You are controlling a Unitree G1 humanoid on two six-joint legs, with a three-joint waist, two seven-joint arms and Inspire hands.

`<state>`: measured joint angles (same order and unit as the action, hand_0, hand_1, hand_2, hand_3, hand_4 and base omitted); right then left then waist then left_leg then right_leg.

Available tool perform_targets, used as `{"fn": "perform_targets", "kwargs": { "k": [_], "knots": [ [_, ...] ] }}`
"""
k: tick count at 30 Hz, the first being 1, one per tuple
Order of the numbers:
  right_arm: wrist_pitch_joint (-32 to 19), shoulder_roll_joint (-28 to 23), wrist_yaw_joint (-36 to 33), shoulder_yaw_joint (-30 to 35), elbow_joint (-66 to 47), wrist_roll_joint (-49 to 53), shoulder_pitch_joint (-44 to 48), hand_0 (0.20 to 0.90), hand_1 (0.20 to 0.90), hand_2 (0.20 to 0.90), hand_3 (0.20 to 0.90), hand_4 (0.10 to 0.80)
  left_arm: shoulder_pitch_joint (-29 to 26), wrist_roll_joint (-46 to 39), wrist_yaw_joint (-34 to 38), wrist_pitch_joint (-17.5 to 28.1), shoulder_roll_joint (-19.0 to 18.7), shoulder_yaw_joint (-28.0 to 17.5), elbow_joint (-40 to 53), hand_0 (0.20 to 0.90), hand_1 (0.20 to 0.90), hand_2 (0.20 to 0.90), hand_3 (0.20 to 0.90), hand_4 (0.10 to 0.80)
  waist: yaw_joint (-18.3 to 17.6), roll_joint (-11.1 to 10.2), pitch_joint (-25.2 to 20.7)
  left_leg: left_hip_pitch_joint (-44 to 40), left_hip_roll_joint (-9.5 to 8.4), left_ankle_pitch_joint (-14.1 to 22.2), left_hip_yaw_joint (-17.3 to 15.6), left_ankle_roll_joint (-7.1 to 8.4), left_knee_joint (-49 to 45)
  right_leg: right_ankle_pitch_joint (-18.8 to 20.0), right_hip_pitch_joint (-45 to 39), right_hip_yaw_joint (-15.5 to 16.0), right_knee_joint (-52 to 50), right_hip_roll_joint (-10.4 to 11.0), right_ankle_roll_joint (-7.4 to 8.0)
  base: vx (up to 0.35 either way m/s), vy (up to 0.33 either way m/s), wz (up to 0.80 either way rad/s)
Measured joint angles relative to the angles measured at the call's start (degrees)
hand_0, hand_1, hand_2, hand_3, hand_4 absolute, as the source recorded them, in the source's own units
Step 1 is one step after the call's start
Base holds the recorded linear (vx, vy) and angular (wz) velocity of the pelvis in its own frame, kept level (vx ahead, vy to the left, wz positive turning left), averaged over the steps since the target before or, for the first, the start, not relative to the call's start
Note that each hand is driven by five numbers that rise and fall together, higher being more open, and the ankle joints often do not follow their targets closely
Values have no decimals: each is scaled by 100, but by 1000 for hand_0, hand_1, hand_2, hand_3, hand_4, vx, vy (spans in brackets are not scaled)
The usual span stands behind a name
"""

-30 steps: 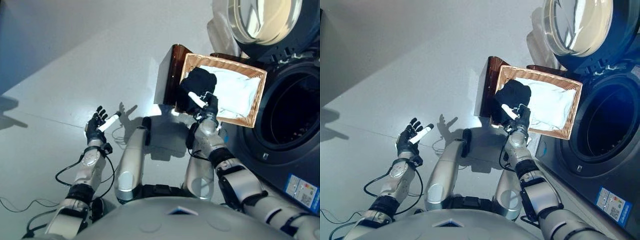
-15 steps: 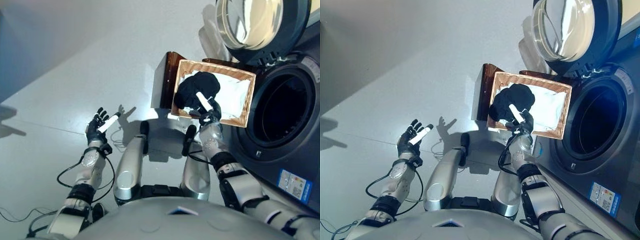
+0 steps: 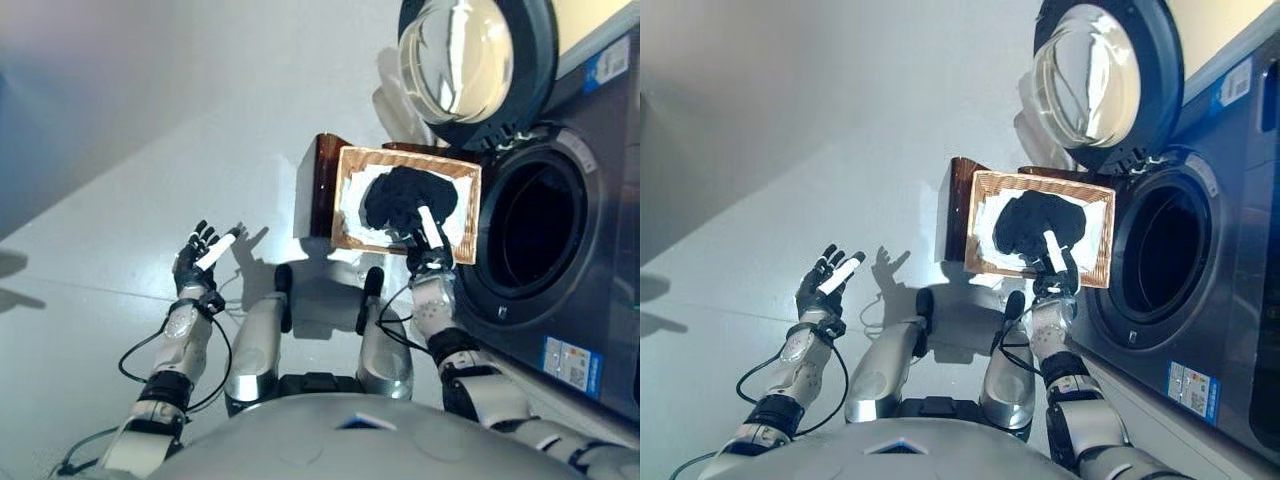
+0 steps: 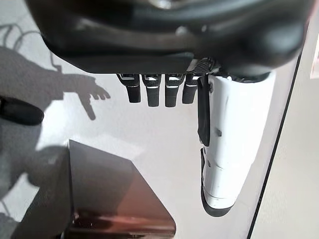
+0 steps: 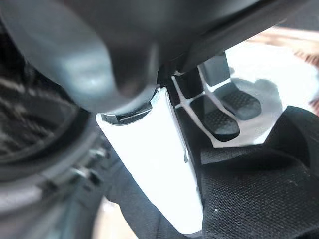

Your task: Pick up the clothes and place them into the washing machine

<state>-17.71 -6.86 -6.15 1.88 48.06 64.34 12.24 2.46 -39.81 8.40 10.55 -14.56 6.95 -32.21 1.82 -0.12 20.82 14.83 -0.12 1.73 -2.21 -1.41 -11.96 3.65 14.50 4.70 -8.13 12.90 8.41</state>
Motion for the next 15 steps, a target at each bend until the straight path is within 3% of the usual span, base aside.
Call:
{"fn": "perform_targets", "kwargs": {
  "k": [6, 15],
  "knots": [
    [-98, 39, 253, 163, -11, 565, -161, 200, 200, 200, 200, 300, 124, -73, -106, 0, 74, -6, 0, 900, 900, 900, 900, 800, -122, 15, -36, -137, 36, -26, -113, 27, 129, 36, -13, -119, 41, -75, 12, 19, -11, -12],
    [-239, 92, 508, 775, 39, 1331, -319, 200, 200, 200, 200, 300, 262, -321, -325, 1, 168, -6, -2, 900, 900, 900, 900, 800, -248, 230, -206, -170, 42, -54, -139, 38, 254, 16, 21, -159, 51, -79, -18, 1, -2, 0]
  ]
}}
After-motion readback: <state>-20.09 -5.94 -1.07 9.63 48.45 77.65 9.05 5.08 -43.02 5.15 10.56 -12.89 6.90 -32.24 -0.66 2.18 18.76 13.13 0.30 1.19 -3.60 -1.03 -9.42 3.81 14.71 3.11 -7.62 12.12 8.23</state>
